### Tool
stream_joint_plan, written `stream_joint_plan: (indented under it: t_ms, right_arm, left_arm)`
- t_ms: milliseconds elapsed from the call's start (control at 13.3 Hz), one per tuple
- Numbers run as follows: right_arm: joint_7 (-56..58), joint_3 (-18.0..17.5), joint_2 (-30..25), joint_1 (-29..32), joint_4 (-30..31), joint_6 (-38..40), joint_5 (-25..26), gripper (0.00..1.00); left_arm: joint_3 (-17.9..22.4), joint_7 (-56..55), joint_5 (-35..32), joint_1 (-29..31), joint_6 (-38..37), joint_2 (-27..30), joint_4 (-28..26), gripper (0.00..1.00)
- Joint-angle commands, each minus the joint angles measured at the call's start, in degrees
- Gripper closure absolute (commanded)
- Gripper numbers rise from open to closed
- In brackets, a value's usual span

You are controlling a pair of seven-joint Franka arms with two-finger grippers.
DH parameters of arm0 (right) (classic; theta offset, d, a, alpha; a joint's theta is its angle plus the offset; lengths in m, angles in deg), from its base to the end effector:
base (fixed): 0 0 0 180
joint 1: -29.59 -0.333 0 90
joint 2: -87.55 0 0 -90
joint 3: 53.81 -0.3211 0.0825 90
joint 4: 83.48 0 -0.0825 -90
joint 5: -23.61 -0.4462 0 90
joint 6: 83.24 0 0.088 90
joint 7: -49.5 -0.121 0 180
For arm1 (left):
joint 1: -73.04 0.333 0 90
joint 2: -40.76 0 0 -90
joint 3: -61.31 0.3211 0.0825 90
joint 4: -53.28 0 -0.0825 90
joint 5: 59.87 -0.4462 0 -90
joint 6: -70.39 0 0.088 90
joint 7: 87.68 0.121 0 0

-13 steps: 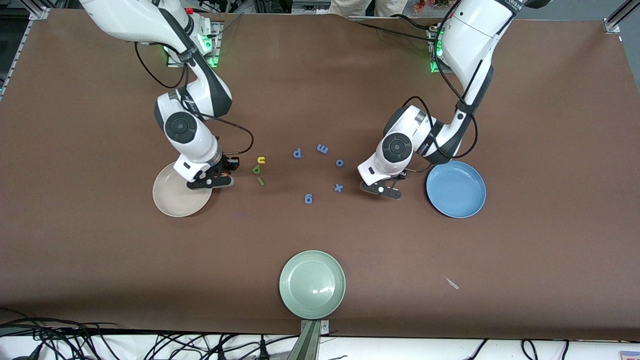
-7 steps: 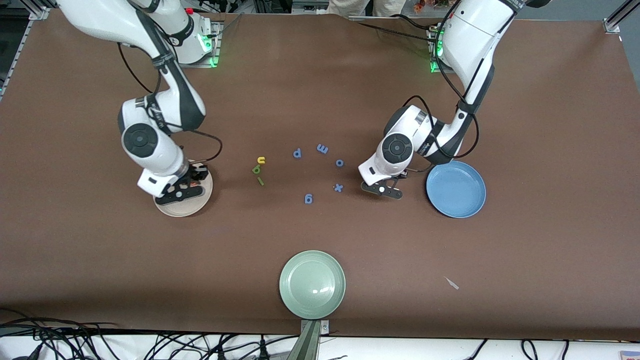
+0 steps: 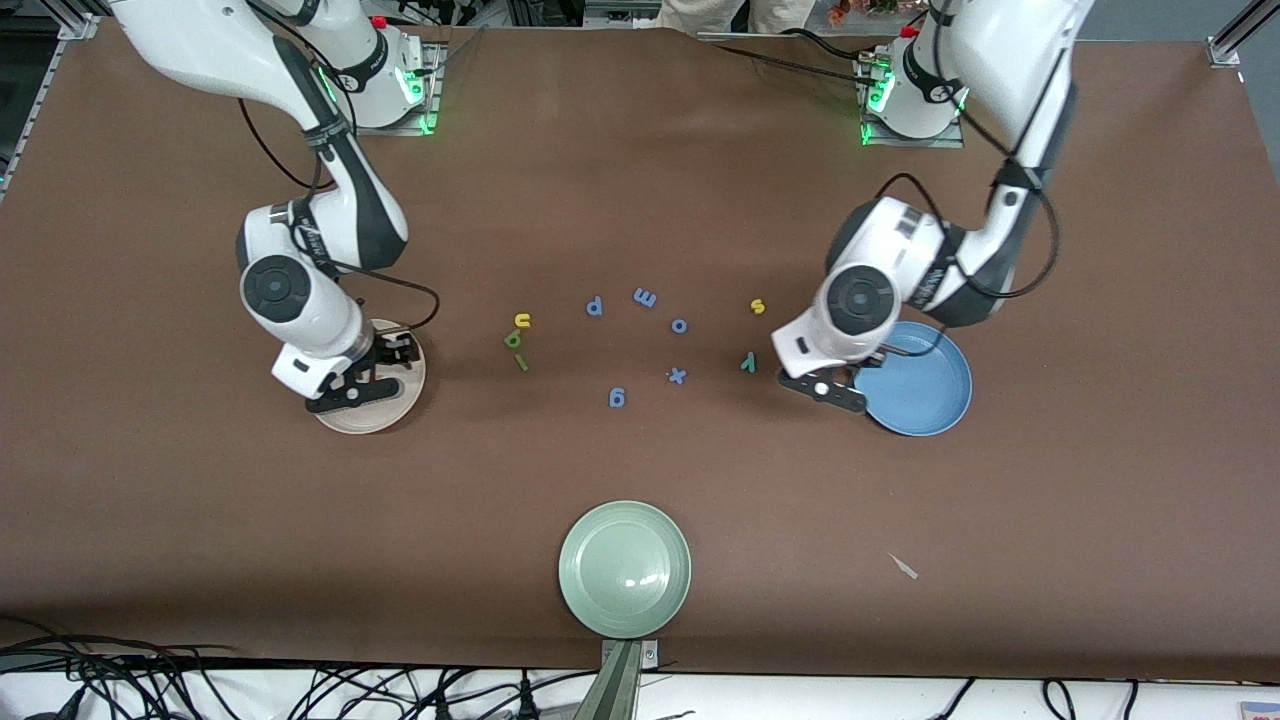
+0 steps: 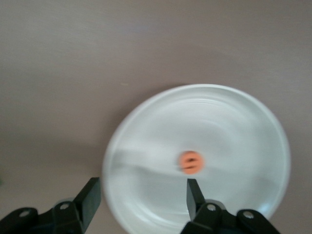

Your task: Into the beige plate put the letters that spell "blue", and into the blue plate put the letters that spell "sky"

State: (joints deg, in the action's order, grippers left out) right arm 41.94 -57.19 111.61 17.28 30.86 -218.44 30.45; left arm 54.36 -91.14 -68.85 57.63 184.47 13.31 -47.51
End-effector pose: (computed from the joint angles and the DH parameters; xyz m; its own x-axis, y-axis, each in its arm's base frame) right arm 0.6221 0.1721 0.1885 0.9741 0.2209 -0.0487 0.2236 -0.9727 0.0622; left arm 0.6339 -0.2443 0.2320 0.8969 -0.3733 -0.2372 -0.4014 -0.9122 -0.0821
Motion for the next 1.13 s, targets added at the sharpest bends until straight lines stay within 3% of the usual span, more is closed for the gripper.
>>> stream_joint_plan:
  t_ms: [0,151,226,301,678,904,1055]
  right_arm:
    - [-10.42,-4.26,0.18,-1.92,-2.26,0.72,-0.86,0.18]
    - [-19.3,-4.54,3.25,-7.09,-5.34,0.64,-0.6,0.18]
    - [-22.64,-4.54,4.4,-8.94,-5.79,-0.06,-0.25,0.18]
    - [-24.59,-4.54,5.37,-10.53,-5.97,-1.37,0.36,0.18]
    - [-23.74,-4.45,9.32,-10.98,-6.84,-7.45,1.42,0.23]
    - [-23.03,-4.45,10.91,-11.42,-8.69,-7.45,3.69,0.26]
    - [-23.21,-4.45,11.88,-11.95,-8.78,-7.71,5.55,0.29]
  left_arm:
    - [-0.62,9.76,-1.4,4.85,-1.15,0.73,-0.1,0.81]
    - [-0.53,13.91,-1.48,6.7,-1.15,-0.06,-0.98,0.8]
    - [-0.62,14.01,-1.48,6.97,-0.89,-1.02,-1.33,0.69]
    - [-0.62,12.97,-1.48,6.89,-0.62,-2.08,-1.34,0.01]
    - [-1.05,10.25,-0.25,6.71,-0.62,-1.65,-1.25,0.0]
    - [-3.6,0.78,0.8,3.39,-0.44,-2.34,1.02,0.0]
    - [-3.6,-10.45,0.37,-2.22,0.86,-6.28,4.45,0.0]
